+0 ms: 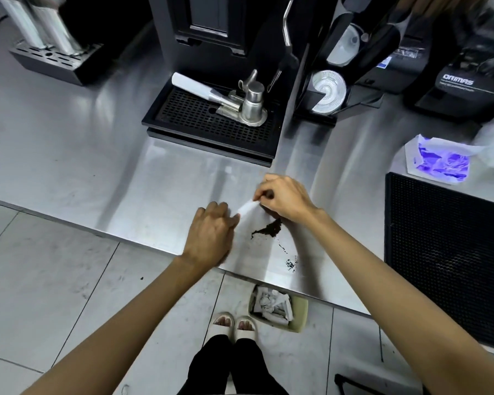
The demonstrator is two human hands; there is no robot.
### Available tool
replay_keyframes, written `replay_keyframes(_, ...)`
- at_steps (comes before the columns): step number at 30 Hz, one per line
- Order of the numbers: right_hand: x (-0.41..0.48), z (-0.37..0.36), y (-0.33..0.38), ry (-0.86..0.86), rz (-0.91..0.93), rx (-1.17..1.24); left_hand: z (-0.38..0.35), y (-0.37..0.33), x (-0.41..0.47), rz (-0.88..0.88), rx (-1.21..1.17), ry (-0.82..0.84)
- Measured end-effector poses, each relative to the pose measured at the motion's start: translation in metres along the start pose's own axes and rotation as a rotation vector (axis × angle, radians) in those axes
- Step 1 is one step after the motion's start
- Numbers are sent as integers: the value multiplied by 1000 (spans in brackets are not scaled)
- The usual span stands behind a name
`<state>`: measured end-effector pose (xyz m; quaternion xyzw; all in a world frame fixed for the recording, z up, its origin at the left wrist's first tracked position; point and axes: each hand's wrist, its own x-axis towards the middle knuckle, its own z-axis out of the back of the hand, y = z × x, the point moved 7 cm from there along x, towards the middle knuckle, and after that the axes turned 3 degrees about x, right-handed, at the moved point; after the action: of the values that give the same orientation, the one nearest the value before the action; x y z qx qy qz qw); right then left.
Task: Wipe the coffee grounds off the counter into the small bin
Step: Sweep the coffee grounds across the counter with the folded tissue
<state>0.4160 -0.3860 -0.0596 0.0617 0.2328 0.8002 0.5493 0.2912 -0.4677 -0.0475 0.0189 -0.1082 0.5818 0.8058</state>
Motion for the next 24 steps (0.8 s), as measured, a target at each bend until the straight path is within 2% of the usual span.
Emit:
replay_keyframes(6, -41, 5, -21, 83, -22, -23, -5, -33, -13, -82, -124, 57)
replay_keyframes(10, -14, 19, 5, -8, -22, 23, 16, 9, -2, 20, -129, -38)
replay_keyframes(13, 25, 19, 45, -80, 54, 53, 22, 59, 2, 155, -113, -96)
replay_keyframes(17, 54, -1, 71, -38, 60, 10, 11, 90, -5, 229, -34, -53)
replay_keyframes(24, 11, -8, 32, 65, 34, -19, -4, 18, -24, 76, -163, -31)
